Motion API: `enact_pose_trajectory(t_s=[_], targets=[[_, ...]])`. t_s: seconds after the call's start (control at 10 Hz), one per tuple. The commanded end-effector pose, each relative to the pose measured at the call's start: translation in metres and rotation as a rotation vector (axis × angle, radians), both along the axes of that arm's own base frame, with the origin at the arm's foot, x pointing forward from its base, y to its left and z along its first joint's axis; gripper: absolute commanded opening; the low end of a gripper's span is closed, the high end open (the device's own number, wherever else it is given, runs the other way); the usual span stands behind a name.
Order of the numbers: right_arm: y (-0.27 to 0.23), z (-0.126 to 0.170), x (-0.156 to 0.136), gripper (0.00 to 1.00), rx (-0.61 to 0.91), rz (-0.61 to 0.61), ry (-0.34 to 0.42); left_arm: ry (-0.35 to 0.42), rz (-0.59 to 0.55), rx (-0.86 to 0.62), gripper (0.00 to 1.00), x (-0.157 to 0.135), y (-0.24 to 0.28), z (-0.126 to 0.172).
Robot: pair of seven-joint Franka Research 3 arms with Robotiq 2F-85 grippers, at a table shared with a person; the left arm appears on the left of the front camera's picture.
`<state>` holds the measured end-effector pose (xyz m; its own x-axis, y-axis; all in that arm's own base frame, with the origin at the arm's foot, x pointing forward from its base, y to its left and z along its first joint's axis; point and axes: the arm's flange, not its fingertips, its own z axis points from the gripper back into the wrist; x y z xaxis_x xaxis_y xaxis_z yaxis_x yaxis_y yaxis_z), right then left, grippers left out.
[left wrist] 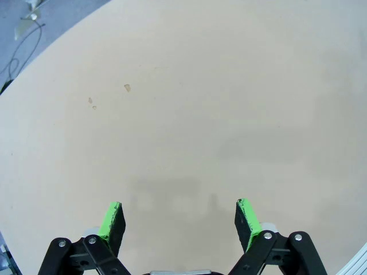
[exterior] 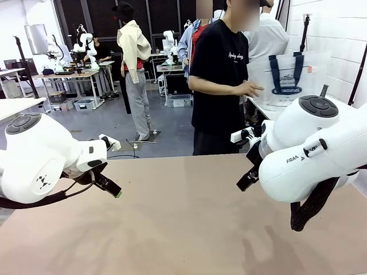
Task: Transfer purchased items from the store into the shopping bag.
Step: Open the Reusable shopping bag in the center of the table.
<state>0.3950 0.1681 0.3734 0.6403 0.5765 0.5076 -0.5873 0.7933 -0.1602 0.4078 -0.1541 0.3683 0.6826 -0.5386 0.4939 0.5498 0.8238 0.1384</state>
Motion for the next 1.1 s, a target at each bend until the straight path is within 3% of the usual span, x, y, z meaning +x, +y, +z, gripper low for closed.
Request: enact_pose_trajectory(t_s=[0.0,1.0], targets=[[-0.0001,0.0,0.0,1.0,0.0,0.0,0.0,0.0,0.003,-0.001,1.0,0.0002,0.0013,-0.0001],[-0.0001,0.0,0.0,1.0,0.0,0.0,0.0,0.0,0.003,-0.001,1.0,0.0002,0.0013,-0.0001]])
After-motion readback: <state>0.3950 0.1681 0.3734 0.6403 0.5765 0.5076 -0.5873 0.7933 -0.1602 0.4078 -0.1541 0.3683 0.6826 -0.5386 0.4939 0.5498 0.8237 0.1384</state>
